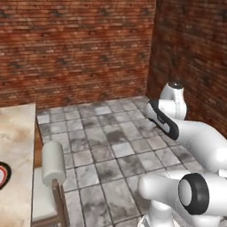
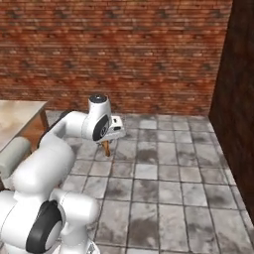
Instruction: Take the chicken drumsticks from the pan and place one on each plate on the dining counter.
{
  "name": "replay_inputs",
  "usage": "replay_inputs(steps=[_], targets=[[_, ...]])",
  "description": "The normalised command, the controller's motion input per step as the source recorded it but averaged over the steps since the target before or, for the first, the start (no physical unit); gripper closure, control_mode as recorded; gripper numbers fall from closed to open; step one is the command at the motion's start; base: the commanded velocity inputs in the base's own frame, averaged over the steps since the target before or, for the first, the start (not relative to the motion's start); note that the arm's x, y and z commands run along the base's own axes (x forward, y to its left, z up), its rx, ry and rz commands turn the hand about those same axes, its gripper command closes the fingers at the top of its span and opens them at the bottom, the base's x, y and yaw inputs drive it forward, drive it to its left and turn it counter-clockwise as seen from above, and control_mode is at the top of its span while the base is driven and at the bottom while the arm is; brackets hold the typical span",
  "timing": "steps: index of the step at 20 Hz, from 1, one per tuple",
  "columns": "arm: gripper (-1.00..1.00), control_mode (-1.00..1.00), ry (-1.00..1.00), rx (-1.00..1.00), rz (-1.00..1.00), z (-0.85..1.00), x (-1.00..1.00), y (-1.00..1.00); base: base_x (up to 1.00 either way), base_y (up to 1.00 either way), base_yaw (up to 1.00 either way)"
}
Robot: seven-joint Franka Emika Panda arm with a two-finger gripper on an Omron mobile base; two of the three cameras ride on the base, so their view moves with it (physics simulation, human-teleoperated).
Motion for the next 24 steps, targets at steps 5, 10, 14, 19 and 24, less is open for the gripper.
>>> replay_inputs(steps=[5, 10, 14, 19, 24], targets=[[1.00, 1.00, 0.00, 0.00, 0.00, 0.00, 0.00, 0.00, 0.86, 0.00, 0.57], [1.00, 1.00, 0.00, 0.00, 0.00, 0.00, 0.00, 0.00, 0.51, 0.00, 0.79], [1.00, 1.00, 0.00, 0.00, 0.00, 0.00, 0.00, 0.00, 0.26, 0.00, 0.96], [1.00, 1.00, 0.00, 0.00, 0.00, 0.00, 0.00, 0.00, 0.27, 0.00, 0.97], [1.00, 1.00, 0.00, 0.00, 0.00, 0.00, 0.00, 0.00, 0.44, -0.02, 0.89]])
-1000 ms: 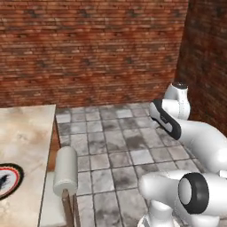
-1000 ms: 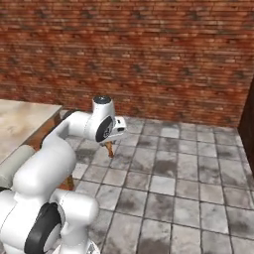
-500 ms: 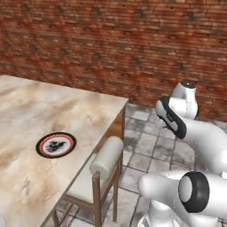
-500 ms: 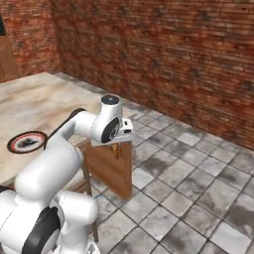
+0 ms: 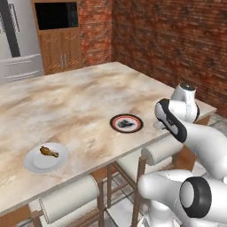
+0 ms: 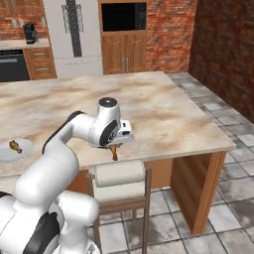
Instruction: Take the chicken drumsticks from the pan and place one on each plate on the dining counter.
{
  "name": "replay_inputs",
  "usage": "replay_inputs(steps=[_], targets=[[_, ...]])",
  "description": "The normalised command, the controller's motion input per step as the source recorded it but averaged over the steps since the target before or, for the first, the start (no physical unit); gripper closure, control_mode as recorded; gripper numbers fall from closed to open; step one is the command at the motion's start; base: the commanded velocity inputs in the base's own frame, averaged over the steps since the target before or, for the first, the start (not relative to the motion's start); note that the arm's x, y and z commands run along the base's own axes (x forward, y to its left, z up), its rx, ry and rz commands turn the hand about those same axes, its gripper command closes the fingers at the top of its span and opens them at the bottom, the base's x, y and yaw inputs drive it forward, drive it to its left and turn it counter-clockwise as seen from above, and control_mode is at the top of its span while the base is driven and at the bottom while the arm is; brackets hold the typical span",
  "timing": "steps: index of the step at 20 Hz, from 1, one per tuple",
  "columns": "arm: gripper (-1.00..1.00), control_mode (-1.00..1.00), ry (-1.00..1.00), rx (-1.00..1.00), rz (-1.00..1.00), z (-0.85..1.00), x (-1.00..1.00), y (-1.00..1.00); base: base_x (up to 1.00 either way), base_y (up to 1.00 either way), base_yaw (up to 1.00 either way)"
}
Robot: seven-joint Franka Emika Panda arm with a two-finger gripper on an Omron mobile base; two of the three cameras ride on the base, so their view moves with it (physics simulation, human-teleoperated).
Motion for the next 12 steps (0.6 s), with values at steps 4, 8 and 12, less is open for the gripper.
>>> replay_inputs(steps=[4, 8, 12], targets=[[1.00, 1.00, 0.00, 0.00, 0.00, 0.00, 0.00, 0.00, 0.73, -0.15, 0.48], [1.00, 1.00, 0.00, 0.00, 0.00, 0.00, 0.00, 0.00, 0.61, -0.47, 0.22], [1.00, 1.00, 0.00, 0.00, 0.00, 0.00, 0.00, 0.00, 0.61, -0.44, 0.15]])
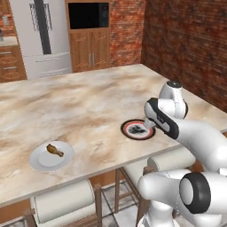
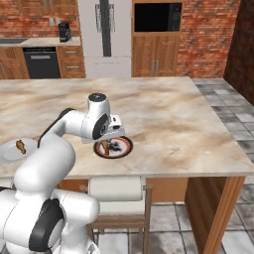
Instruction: Take the chicken drumsticks from the pan and place one on each plate on the dining counter.
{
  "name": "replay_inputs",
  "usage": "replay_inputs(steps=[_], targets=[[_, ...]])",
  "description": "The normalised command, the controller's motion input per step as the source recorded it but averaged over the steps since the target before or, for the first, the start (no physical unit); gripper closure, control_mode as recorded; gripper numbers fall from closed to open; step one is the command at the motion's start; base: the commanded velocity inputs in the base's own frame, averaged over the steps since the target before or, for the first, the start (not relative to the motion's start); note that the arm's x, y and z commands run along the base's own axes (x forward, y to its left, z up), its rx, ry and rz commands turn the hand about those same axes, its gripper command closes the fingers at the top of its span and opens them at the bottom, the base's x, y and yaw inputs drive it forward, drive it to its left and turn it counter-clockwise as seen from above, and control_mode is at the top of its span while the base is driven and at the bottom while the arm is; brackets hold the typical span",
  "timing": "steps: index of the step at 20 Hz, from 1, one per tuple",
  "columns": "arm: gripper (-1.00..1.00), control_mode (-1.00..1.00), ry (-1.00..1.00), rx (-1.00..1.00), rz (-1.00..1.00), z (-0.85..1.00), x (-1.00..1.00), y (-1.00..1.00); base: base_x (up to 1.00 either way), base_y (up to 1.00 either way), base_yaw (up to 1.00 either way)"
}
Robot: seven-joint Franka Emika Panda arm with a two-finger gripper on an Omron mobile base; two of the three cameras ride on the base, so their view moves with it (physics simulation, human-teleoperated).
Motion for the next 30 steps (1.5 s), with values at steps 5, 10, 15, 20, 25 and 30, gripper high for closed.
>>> replay_inputs(steps=[5, 10, 15, 20, 25, 30], targets=[[1.00, 1.00, 0.00, 0.00, 0.00, 0.00, 0.00, 0.00, 0.39, -0.10, 0.04], [1.00, 1.00, 0.00, 0.00, 0.00, 0.00, 0.00, 0.00, 0.02, 0.00, 0.00], [1.00, 1.00, 0.00, 0.00, 0.00, 0.00, 0.00, 0.00, 0.01, 0.00, 0.00], [1.00, -1.00, 0.04, -0.02, 0.00, -0.16, 0.55, 0.00, 0.17, 0.00, 0.00], [1.00, -1.00, 0.00, 0.00, 0.00, -0.29, 0.98, 0.01, 0.00, 0.00, 0.00], [1.00, -1.00, 0.01, 0.00, 0.00, -0.41, 0.76, 0.00, 0.00, 0.00, 0.00]])
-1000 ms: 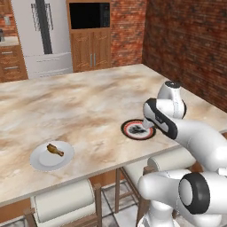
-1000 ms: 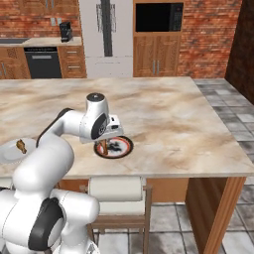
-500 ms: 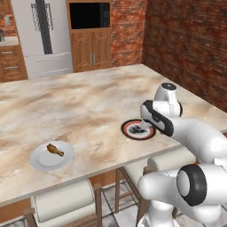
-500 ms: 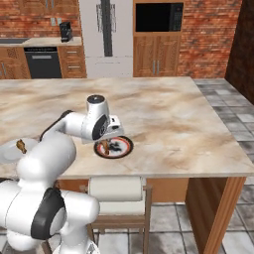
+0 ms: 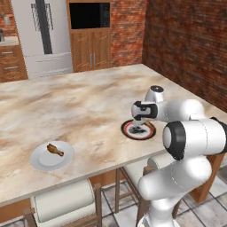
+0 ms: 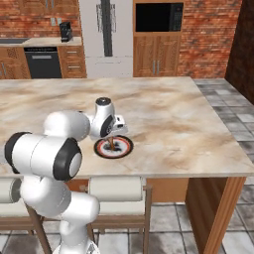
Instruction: Take the chicken drumsticks from the pan and place one on each plate on the dining counter.
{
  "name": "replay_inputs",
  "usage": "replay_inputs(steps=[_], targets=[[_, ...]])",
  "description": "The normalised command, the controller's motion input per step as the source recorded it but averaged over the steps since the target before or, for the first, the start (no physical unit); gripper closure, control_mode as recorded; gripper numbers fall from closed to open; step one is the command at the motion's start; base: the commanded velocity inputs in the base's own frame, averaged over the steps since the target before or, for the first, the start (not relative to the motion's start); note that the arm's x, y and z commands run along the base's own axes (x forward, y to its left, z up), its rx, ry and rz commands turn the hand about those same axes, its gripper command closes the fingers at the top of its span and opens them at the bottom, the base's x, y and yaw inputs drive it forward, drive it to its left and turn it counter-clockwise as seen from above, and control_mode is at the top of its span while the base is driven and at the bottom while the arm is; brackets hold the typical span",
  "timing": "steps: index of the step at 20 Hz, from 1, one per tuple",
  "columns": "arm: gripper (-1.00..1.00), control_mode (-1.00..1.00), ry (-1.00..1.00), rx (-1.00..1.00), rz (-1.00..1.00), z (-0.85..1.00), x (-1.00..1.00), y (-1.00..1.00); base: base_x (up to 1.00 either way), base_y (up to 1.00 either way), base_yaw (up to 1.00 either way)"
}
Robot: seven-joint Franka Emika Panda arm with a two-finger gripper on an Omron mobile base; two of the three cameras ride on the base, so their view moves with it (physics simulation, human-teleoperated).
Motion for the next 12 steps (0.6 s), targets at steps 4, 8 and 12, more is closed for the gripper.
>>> replay_inputs(steps=[4, 8, 12], targets=[[1.00, -1.00, 0.05, -0.03, 0.00, -0.52, 0.46, 0.00, 0.00, 0.00, 0.00], [1.00, -1.00, 0.08, -0.03, 0.00, -0.51, 0.25, 0.02, 0.00, 0.00, 0.00], [1.00, -1.00, 0.11, -0.01, 0.00, -0.33, 0.26, 0.00, 0.00, 0.00, 0.00]])
